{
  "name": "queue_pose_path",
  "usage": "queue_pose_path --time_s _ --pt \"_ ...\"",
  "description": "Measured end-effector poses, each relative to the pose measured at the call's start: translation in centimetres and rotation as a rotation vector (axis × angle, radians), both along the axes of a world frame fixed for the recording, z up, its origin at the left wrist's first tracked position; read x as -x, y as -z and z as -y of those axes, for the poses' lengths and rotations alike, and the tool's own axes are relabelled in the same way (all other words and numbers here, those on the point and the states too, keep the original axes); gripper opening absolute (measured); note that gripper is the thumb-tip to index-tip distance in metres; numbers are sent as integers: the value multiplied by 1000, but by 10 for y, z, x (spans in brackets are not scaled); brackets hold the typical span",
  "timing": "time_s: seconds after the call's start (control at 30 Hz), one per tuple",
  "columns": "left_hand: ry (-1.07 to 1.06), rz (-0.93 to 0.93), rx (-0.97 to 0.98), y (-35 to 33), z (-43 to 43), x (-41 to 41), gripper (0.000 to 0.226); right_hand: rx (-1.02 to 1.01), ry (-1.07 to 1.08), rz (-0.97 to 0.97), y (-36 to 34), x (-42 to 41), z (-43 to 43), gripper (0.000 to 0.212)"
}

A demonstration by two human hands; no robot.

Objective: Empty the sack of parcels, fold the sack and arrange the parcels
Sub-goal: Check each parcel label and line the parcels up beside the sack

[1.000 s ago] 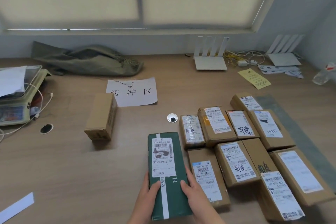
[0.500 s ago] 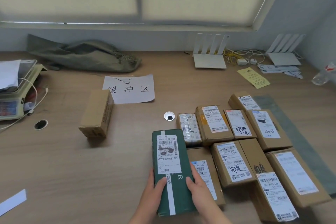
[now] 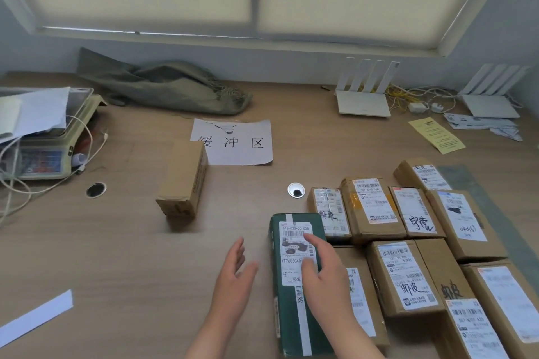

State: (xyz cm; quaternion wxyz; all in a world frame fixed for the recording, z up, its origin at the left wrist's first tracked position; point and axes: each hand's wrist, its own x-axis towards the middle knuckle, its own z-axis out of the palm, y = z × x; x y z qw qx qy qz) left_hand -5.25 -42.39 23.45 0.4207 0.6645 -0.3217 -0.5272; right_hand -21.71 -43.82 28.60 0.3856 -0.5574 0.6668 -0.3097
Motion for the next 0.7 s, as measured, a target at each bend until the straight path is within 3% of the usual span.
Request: queue_pose_path --time_s 0.43,0.7 --pt "-199 117 110 -11 53 -154 48 -115 -202 93 13 -150 72 49" --pt "-170 190 93 -7 101 -212 55 -261 -169 206 20 -222 114 46"
